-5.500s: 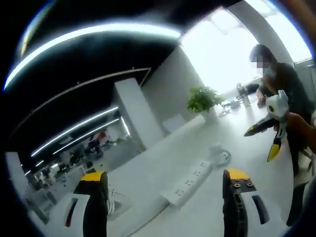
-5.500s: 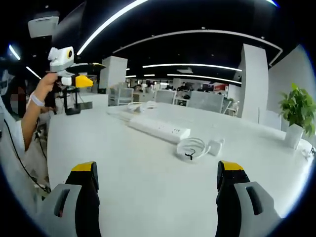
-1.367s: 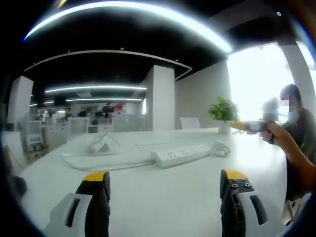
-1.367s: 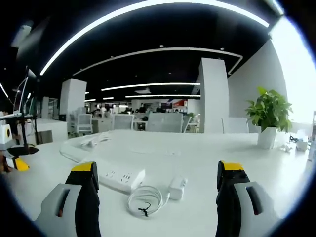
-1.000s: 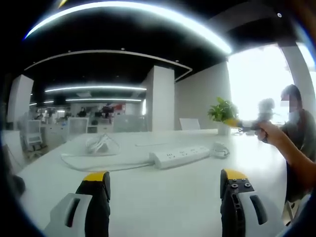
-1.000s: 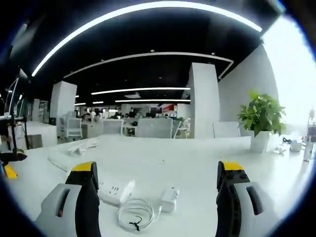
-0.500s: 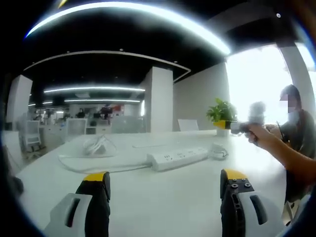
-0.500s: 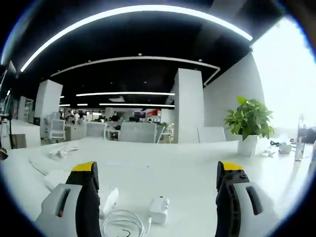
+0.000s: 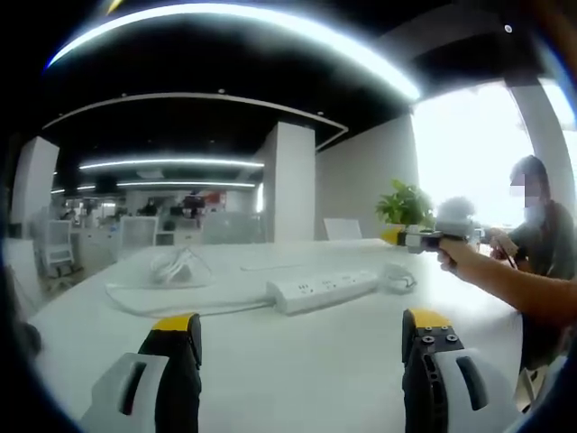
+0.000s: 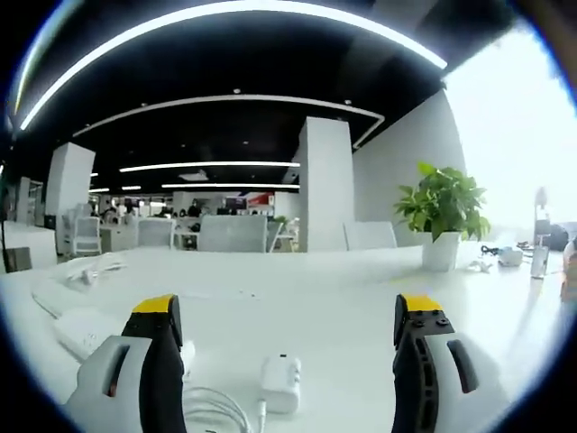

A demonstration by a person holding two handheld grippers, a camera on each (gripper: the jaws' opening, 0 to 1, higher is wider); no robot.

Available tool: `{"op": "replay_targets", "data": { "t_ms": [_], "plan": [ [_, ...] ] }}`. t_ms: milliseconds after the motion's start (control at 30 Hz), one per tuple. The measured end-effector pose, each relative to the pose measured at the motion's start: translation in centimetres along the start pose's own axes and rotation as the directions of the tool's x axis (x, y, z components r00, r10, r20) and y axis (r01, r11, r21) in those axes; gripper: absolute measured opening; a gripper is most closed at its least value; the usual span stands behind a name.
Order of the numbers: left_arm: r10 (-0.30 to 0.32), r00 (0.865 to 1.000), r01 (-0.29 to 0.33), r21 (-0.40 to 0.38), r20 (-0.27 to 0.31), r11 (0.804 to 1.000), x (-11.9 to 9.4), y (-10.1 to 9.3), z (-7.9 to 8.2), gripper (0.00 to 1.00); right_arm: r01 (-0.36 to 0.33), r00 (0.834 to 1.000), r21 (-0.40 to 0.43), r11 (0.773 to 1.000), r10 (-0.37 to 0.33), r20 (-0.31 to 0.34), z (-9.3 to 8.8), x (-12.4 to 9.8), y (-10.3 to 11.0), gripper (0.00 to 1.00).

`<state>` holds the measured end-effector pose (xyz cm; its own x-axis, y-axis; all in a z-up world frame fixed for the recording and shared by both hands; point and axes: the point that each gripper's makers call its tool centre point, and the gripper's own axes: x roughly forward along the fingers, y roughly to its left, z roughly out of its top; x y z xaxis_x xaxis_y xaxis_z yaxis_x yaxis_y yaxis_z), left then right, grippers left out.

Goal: Straighten the power strip on the desk, plug the charger into it

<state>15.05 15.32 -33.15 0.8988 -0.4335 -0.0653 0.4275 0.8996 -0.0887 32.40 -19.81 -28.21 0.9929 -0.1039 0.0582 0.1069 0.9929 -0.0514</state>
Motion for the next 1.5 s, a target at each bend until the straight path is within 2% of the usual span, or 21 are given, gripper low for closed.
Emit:
{"op": "replay_targets", "data": {
  "t_ms": [100, 167, 500, 1000, 1500],
  "plan": [
    [-0.001, 1.0, 0.001, 0.0, 0.001, 1.0, 0.0, -0.1, 0.0, 0.95, 0.004, 1.0, -0.002, 1.0, -0.004, -0.004, -0.5, 0.3, 0.1, 0.96],
    [-0.003, 1.0, 0.003, 0.001, 0.003, 1.0, 0.0, -0.1, 0.1, 0.95, 0.006, 0.999, 0.004, 1.0, -0.006, -0.039, -1.4, 0.7, 0.1, 0.96],
    [-0.001, 1.0, 0.001, -0.005, 0.003, 1.0, 0.0, -0.1, 0.0, 0.94, 0.025, 0.994, 0.038, 0.999, -0.021, -0.107, -4.0, 1.5, -0.4, 0.94],
    [-0.01, 1.0, 0.01, -0.007, 0.008, 1.0, 0.1, -0.4, 0.1, 0.94, 0.018, 0.987, 0.065, 0.998, -0.008, -0.16, -5.4, 1.4, 0.0, 0.9],
    [-0.012, 1.0, 0.012, -0.013, 0.007, 1.0, 0.0, -0.5, -0.1, 0.94, 0.015, 0.978, 0.064, 0.998, -0.002, -0.208, -7.0, 1.2, 0.3, 0.89]
  ]
}}
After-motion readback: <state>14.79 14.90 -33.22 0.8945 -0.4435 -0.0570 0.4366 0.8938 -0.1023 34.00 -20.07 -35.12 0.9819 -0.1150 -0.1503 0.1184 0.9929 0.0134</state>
